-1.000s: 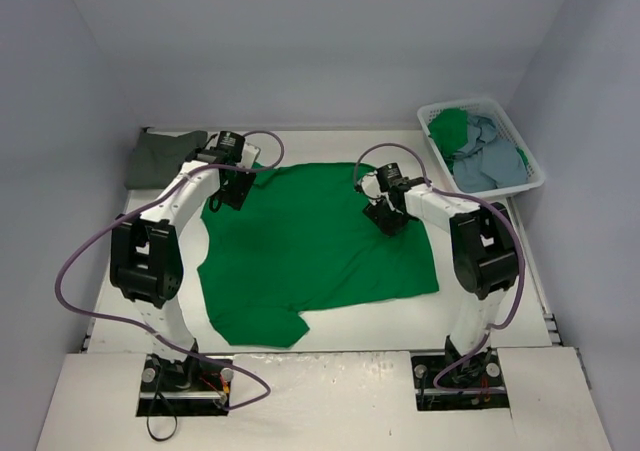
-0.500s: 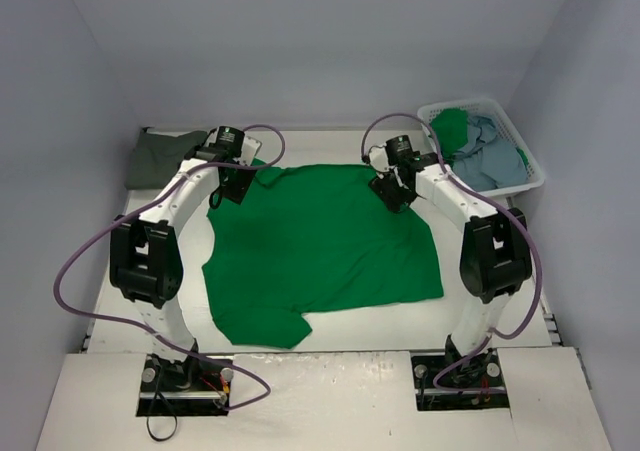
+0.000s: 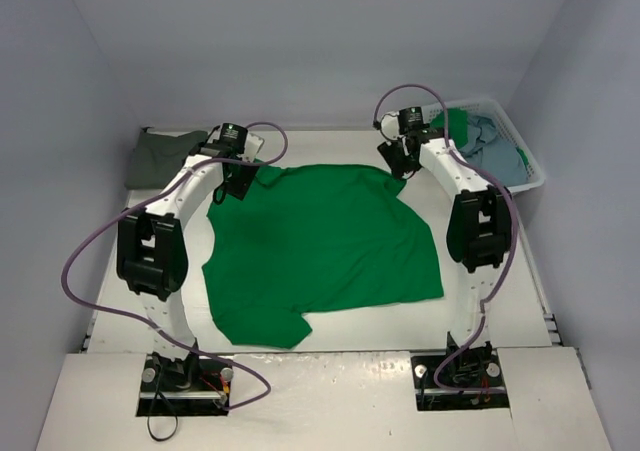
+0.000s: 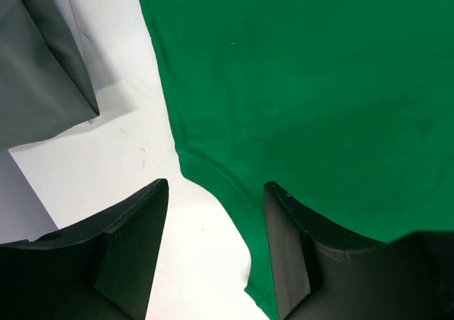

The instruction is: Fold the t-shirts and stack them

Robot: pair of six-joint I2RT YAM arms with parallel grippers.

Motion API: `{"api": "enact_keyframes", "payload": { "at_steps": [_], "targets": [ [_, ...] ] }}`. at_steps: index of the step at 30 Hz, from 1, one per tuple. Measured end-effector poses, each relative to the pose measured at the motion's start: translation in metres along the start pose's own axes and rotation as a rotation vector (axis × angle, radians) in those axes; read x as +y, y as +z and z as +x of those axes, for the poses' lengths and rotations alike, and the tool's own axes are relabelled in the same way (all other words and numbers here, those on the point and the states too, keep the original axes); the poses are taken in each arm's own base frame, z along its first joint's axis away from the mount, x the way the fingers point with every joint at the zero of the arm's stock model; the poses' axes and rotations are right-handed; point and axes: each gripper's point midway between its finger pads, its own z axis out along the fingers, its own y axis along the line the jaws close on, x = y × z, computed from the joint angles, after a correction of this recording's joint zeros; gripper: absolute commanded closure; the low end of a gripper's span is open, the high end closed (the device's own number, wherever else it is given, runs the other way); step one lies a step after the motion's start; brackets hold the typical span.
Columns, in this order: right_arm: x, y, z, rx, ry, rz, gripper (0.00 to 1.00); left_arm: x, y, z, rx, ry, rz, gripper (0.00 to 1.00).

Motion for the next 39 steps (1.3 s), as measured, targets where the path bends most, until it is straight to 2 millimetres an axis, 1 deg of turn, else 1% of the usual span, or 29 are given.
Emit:
{"api": "enact_keyframes", "payload": {
  "at_steps": [3,6,8,11,14,17,20,25,31,33,34,36,37,39],
  "targets": [
    [-0.013,0.022,-0.001,0.005,0.021,0.001,0.59,0.000,0.003,-0.001,0.002,0.000,0.000,0.50],
    [-0.021,0.042,0.005,0.025,0.032,0.002,0.58,-0.001,0.005,0.000,0.005,0.001,0.001,0.50],
    [-0.021,0.053,0.009,0.040,0.029,-0.005,0.58,-0.002,0.008,0.001,0.009,0.002,0.002,0.50],
    [-0.017,0.064,0.016,0.059,0.018,-0.018,0.57,-0.002,0.011,0.002,0.017,0.003,0.003,0.50],
    [-0.014,0.069,0.018,0.066,0.017,-0.032,0.56,-0.003,0.013,0.003,0.023,0.004,0.005,0.50],
    [-0.013,0.069,0.017,0.060,0.017,-0.040,0.56,-0.003,0.014,0.003,0.025,0.004,0.005,0.50],
    [-0.014,0.069,0.016,0.053,0.018,-0.044,0.57,-0.003,0.014,0.002,0.022,0.003,0.004,0.50],
    [-0.015,0.073,0.021,0.060,0.027,-0.054,0.58,-0.003,0.014,0.001,0.020,0.003,0.004,0.50],
    [-0.016,0.082,0.023,0.064,0.032,-0.065,0.66,-0.003,0.014,0.001,0.020,0.003,0.004,0.50],
    [-0.014,0.085,0.025,0.068,0.032,-0.071,0.71,-0.003,0.014,0.001,0.020,0.003,0.004,0.50],
    [-0.013,0.086,0.026,0.069,0.032,-0.075,0.76,-0.003,0.014,0.001,0.020,0.004,0.004,0.50],
    [-0.013,0.089,0.025,0.067,0.029,-0.078,0.83,-0.003,0.014,0.001,0.020,0.004,0.004,0.50],
    [-0.013,0.089,0.025,0.066,0.028,-0.080,0.89,-0.003,0.014,0.001,0.021,0.004,0.004,0.50],
    [-0.012,0.089,0.024,0.064,0.026,-0.083,0.93,-0.003,0.015,0.001,0.021,0.004,0.004,0.50]
  ]
}}
